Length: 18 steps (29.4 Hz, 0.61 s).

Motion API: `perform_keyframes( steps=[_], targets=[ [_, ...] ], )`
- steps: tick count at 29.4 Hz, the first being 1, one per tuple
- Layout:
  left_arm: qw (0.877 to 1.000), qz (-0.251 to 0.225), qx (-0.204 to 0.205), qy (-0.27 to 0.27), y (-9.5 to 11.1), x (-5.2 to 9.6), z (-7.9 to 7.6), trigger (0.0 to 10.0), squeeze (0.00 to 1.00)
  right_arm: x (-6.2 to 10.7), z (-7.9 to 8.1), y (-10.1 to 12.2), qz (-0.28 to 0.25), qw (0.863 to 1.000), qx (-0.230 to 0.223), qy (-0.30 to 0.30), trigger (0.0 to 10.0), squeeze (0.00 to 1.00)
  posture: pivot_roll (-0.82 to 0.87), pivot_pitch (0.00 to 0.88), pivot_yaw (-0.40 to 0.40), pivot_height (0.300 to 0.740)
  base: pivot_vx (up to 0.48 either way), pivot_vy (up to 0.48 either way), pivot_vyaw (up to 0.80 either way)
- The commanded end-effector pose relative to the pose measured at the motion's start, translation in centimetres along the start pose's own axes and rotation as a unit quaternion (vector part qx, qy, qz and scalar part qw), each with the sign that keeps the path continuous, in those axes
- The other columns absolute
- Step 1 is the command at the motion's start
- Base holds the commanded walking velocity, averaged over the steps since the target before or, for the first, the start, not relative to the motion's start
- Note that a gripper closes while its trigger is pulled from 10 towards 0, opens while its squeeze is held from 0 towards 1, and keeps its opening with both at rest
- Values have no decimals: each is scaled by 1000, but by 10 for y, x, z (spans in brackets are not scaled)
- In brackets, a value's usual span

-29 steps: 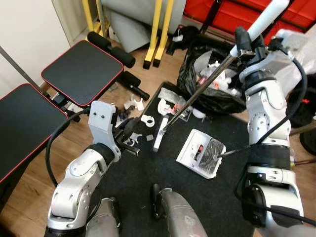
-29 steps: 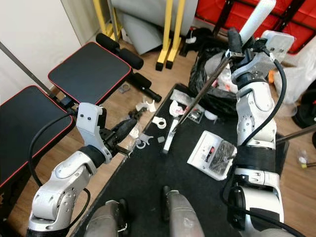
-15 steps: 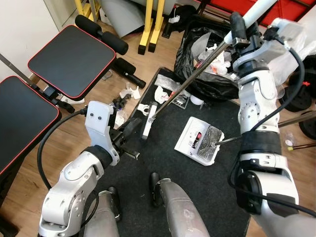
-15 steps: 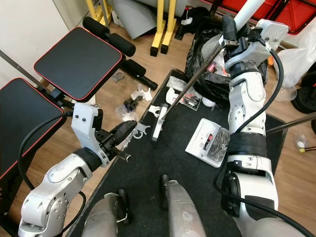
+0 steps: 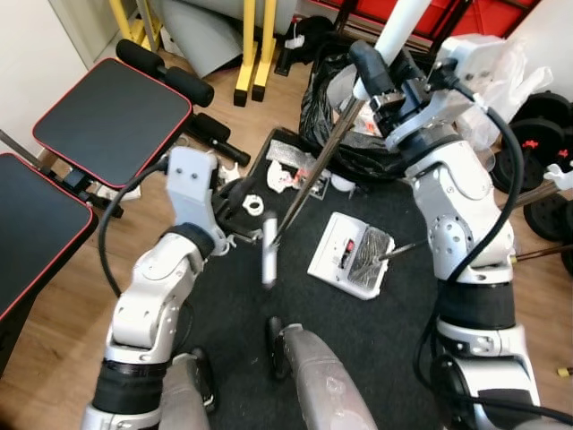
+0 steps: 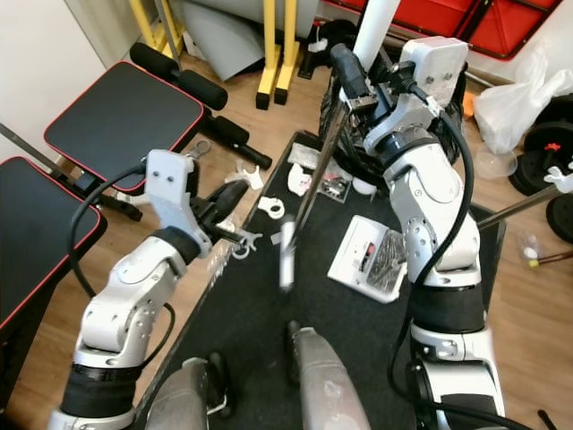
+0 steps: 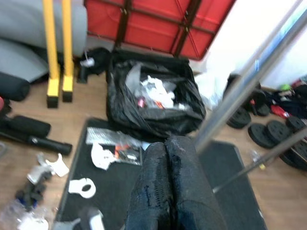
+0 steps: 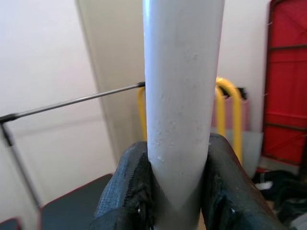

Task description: Sweep floor

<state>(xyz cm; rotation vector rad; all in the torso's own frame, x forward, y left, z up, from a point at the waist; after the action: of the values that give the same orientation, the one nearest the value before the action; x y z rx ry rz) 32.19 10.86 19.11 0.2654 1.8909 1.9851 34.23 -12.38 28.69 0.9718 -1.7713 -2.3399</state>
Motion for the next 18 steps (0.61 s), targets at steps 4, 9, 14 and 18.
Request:
perform_keyframes(
  steps=[4, 9, 14, 18],
  targets=[
    [1000, -15, 10, 1, 4, -2, 5, 10000, 0, 6, 7, 7, -18, 999, 28, 9, 10000, 0, -202, 87, -119, 740, 131, 0, -780],
    [1000, -15, 4, -4, -2, -3, 2, 10000, 0, 5, 11, 12, -21, 999, 28, 11, 10000, 0, -193, 89, -113, 740, 310, 0, -480],
    [1000, -17, 2, -8, -4, -2, -1, 10000, 0, 5, 15, 13, -15, 999, 24, 17, 10000, 0, -191, 92, -113, 740, 311, 0, -406],
    [1000, -17, 4, -8, -5, -1, -1, 10000, 0, 6, 19, 14, -24, 999, 24, 24, 10000, 0, -190, 98, -113, 740, 309, 0, 0]
  ],
)
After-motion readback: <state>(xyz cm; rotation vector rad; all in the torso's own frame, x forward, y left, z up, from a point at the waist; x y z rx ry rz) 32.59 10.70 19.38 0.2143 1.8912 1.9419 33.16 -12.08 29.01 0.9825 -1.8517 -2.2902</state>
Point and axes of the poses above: a point about 5 cm out from each wrist's last joint towards the gripper, its own x axis pointing back from the gripper into the wrist, its own y axis along the axis of the wrist's last joint, z = x × y, the point moved 3 cm from there along -x, pointing out of the wrist towards the gripper, and after that the axes turned 7 degrees about -x, right-handed, at the moved point
